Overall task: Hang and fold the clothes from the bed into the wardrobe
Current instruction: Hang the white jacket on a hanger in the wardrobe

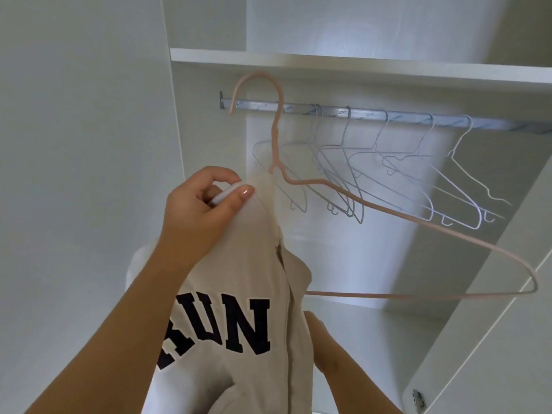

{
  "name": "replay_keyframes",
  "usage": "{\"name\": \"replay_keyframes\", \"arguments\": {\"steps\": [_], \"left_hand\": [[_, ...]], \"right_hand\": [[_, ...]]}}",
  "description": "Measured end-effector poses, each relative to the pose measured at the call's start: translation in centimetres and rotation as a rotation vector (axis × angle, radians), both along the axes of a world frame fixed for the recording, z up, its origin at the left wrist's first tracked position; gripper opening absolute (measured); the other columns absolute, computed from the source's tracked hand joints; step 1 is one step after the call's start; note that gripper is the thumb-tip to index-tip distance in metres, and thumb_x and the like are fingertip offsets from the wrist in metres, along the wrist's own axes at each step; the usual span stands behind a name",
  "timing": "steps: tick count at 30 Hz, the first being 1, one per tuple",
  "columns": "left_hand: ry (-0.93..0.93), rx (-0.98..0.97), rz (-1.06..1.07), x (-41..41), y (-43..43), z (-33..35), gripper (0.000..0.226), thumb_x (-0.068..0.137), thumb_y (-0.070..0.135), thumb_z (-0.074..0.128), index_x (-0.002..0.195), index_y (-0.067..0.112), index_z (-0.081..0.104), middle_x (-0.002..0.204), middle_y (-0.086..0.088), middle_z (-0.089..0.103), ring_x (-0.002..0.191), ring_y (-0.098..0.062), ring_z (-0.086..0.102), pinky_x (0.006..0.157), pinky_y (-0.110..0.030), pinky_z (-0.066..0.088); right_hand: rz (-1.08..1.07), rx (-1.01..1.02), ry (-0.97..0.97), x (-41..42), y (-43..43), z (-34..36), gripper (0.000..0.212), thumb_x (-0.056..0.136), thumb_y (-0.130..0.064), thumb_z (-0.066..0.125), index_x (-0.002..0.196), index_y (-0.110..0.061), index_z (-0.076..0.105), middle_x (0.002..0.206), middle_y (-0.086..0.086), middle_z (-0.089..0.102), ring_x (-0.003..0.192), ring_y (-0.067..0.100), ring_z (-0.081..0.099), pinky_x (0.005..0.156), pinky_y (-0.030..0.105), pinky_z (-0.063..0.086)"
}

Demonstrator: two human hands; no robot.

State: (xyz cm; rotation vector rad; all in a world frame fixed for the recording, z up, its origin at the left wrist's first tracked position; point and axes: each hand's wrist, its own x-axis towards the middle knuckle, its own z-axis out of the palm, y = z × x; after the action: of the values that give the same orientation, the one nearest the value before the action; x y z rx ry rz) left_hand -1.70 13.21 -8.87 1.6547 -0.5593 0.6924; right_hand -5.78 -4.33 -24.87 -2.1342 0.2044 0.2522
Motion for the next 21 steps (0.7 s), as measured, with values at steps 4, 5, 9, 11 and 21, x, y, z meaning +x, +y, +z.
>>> {"name": "replay_keyframes", "arguments": {"steps": [4,5,9,11,21], "left_hand": [[0.016,0.01,-0.017,0.5,1.3,0.1,0.011,0.074,0.035,0.064,0.068,0.044,0.063,0.039,0.013,0.036,0.039,-0.002,0.033,0.044,-0.007,0.029],[0.025,0.019,-0.021,0.6,1.8,0.0,0.014,0.073,0.035,0.064,0.067,0.048,0.063,0.041,0.013,0.037,0.04,-0.002,0.034,0.045,-0.007,0.029],[0.083,0.082,0.002,1.1,3.7,-0.5,0.019,0.073,0.028,0.076,0.064,0.04,0.065,0.063,-0.01,0.054,0.059,-0.011,0.046,0.054,-0.015,0.038],[0.082,0.132,-0.003,1.3,4.3,-0.8,0.023,0.08,0.015,0.069,0.067,0.032,0.063,0.066,-0.007,0.058,0.061,-0.009,0.048,0.056,-0.014,0.039],[0.182,0.52,-0.011,2.4,4.2,-2.2,0.02,0.079,0.028,0.07,0.066,0.041,0.062,0.062,0.004,0.06,0.053,-0.001,0.05,0.049,-0.005,0.035]], "right_hand": [[-0.092,0.013,-0.019,0.3,-0.9,-0.7,0.025,0.097,-0.019,0.043,0.109,-0.011,0.064,0.108,0.002,0.065,0.101,0.018,0.06,0.09,0.028,0.048],[-0.148,0.074,-0.053,0.2,-1.4,-0.5,0.024,0.098,-0.019,0.042,0.106,-0.012,0.063,0.105,0.001,0.064,0.097,0.016,0.059,0.084,0.024,0.048],[-0.255,0.18,-0.167,0.0,-4.0,-0.2,0.021,0.099,-0.02,0.042,0.082,-0.014,0.054,0.08,0.002,0.056,0.071,0.01,0.052,0.063,0.018,0.039],[-0.296,0.183,-0.199,0.2,-5.0,0.0,0.023,0.099,-0.023,0.042,0.084,-0.014,0.057,0.08,0.002,0.059,0.072,0.012,0.054,0.064,0.021,0.04],[-0.26,0.41,-0.123,-2.4,-11.7,4.8,0.027,0.099,-0.027,0.044,0.087,-0.026,0.068,0.082,-0.007,0.072,0.073,0.004,0.068,0.057,0.013,0.05]]}}
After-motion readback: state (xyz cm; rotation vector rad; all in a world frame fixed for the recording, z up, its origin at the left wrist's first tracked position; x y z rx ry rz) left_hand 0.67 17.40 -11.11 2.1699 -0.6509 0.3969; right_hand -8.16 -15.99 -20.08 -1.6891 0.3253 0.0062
